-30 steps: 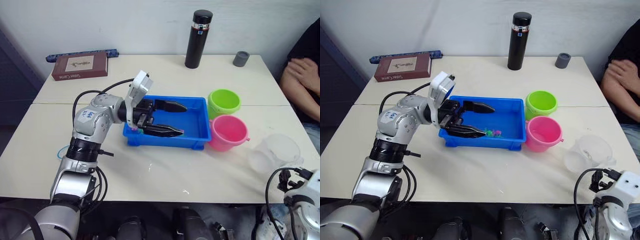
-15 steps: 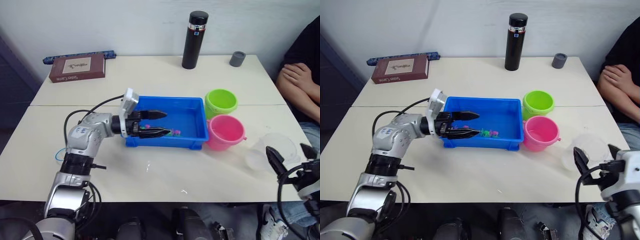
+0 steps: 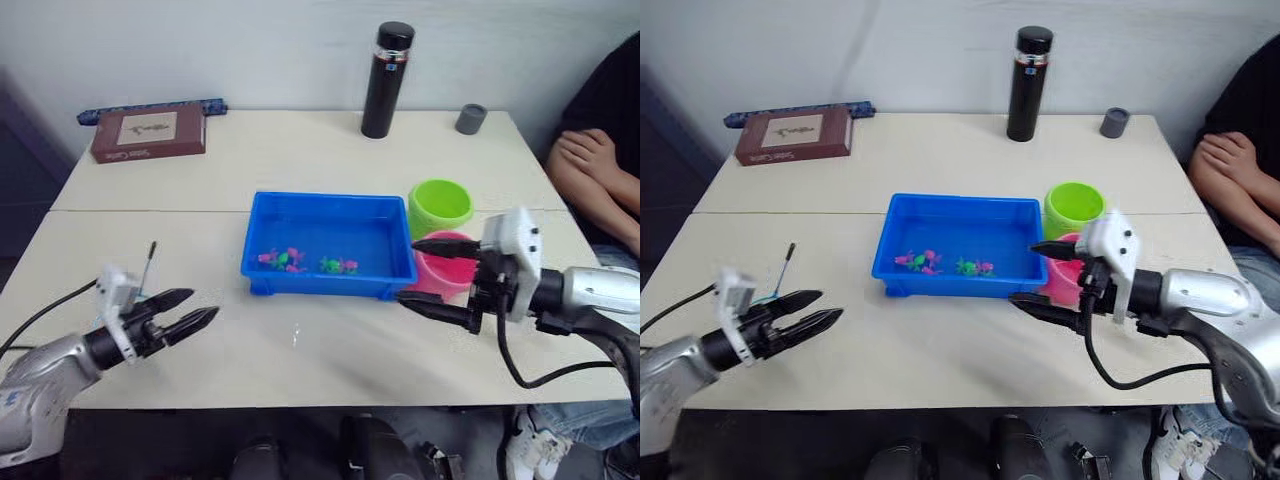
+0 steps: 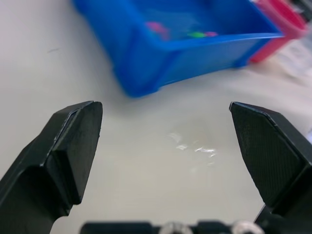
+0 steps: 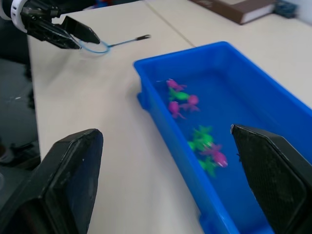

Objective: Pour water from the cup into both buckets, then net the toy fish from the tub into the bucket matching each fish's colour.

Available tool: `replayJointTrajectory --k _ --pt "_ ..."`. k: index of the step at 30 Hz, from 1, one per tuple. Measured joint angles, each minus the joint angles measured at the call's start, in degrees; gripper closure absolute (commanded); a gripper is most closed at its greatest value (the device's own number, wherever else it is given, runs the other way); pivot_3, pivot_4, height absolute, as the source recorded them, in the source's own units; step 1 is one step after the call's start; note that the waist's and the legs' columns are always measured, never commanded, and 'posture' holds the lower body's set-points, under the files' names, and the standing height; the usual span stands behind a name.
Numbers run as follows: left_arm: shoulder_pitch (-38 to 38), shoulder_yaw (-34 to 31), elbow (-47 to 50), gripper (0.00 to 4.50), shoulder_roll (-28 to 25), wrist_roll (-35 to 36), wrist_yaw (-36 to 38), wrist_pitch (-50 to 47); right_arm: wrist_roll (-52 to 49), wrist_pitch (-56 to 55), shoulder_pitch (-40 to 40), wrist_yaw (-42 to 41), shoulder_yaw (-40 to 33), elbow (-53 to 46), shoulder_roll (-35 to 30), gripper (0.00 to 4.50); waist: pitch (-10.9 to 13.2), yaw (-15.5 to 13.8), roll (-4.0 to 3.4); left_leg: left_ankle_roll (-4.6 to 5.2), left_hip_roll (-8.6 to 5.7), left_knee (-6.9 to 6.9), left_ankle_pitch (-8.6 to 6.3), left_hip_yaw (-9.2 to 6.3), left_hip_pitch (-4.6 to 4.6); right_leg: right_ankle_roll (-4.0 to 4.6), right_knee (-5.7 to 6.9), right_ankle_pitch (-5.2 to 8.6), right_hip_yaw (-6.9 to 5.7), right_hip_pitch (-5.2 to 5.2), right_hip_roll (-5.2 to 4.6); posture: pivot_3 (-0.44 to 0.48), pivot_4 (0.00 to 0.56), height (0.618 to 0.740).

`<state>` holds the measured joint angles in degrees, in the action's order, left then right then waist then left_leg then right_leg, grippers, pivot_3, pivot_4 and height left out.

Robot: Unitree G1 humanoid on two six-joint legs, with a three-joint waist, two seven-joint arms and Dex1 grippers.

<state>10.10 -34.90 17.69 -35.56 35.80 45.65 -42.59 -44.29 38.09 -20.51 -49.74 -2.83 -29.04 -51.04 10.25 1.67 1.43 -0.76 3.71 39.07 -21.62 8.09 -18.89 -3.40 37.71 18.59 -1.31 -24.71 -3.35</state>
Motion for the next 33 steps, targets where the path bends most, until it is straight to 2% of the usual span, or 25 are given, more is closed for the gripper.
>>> replayJointTrajectory --k 3,6,9,11,15,17,20,25,29,33 --pt "7.29 -5.99 0.31 0.00 1.22 -0.46 -2.30 2.28 1.71 -1.01 -3.82 -3.09 3.81 2.93 2.18 0.05 -0.02 -0.33 0.03 0.20 -0.07 0.10 -0.10 -0.13 -0.21 -0.04 -0.16 -0.02 -0.21 0.00 -0.15 0.000 0.150 0.740" --pt "12.80 -9.09 0.16 0.00 1.34 -0.53 -2.40 3.47 2.61 -1.62 -5.29 -5.16 5.36 4.42 3.34 0.05 -0.03 -0.24 0.05 0.32 -0.11 0.11 -0.17 -0.18 -0.30 -0.12 -0.34 -0.07 -0.29 0.07 -0.25 0.000 0.150 0.740" --pt "13.56 -9.30 -1.58 0.00 -0.67 -1.55 -2.34 4.11 2.66 -1.61 -5.55 -5.99 5.40 4.57 4.32 0.05 -0.04 -0.30 0.06 0.33 -0.15 0.10 -0.18 -0.33 -0.32 -0.12 -0.37 -0.07 -0.45 0.13 -0.31 0.000 0.150 0.740" --pt "11.49 -8.64 -4.83 0.00 -3.97 -2.84 -2.53 3.93 2.83 -1.63 -5.27 -6.27 5.42 4.42 4.42 0.05 -0.04 -0.21 0.06 0.29 -0.15 0.10 -0.16 -0.45 -0.33 -0.08 -0.36 -0.07 -0.60 0.15 -0.31 0.000 0.150 0.740" --pt "-1.14 -2.30 -13.84 0.00 -12.89 -5.13 -3.68 0.70 3.77 -1.72 -1.54 -6.04 5.54 2.78 4.52 0.05 -0.05 -0.40 0.08 0.16 -0.14 0.08 -0.09 -0.77 -0.43 0.09 -0.29 -0.02 -0.97 0.19 -0.35 0.000 0.150 0.740" --pt "-11.99 3.86 -20.31 0.00 -16.87 -7.04 -4.90 -2.85 3.78 -1.63 0.48 -4.91 4.96 0.72 4.84 0.05 -0.04 -0.38 0.06 0.14 -0.15 0.07 -0.07 -0.81 -0.49 0.10 -0.28 -0.01 -1.07 0.18 -0.36 0.000 0.150 0.740" --pt "-26.58 12.58 -28.67 0.00 -19.04 -9.63 -6.87 -8.79 3.76 -1.57 2.90 -3.19 4.06 -2.37 4.96 0.05 -0.05 -0.09 0.07 0.14 -0.17 0.08 -0.07 -0.80 -0.60 0.07 -0.25 -0.03 -1.16 0.15 -0.34 0.000 0.150 0.740" --pt "-43.31 23.59 -43.96 0.00 -18.64 -15.12 -8.39 -12.86 3.79 -1.55 6.39 -1.12 3.23 -6.10 4.97 0.05 -0.07 0.18 0.12 0.14 -0.16 0.10 -0.08 -0.49 -0.70 0.03 -0.04 -0.04 -1.41 -0.10 -0.16 0.000 0.150 0.740" --pt "-51.54 31.43 -55.63 0.00 -17.98 -21.59 -7.94 -10.25 4.10 -1.56 7.49 0.45 2.46 -7.88 4.91 0.05 -0.06 -0.20 0.15 0.14 -0.17 0.18 -0.08 -0.39 -0.75 0.02 0.01 -0.04 -1.47 -0.24 -0.14 0.000 0.150 0.740" --pt "-57.78 35.86 -66.80 0.00 -15.09 -27.35 -8.81 -5.18 4.82 -1.60 7.46 2.11 2.23 -8.77 4.92 0.05 -0.08 -0.48 0.21 0.14 -0.19 0.28 -0.08 -0.36 -0.81 0.01 0.05 -0.05 -1.46 -0.29 -0.14 0.000 0.150 0.740"
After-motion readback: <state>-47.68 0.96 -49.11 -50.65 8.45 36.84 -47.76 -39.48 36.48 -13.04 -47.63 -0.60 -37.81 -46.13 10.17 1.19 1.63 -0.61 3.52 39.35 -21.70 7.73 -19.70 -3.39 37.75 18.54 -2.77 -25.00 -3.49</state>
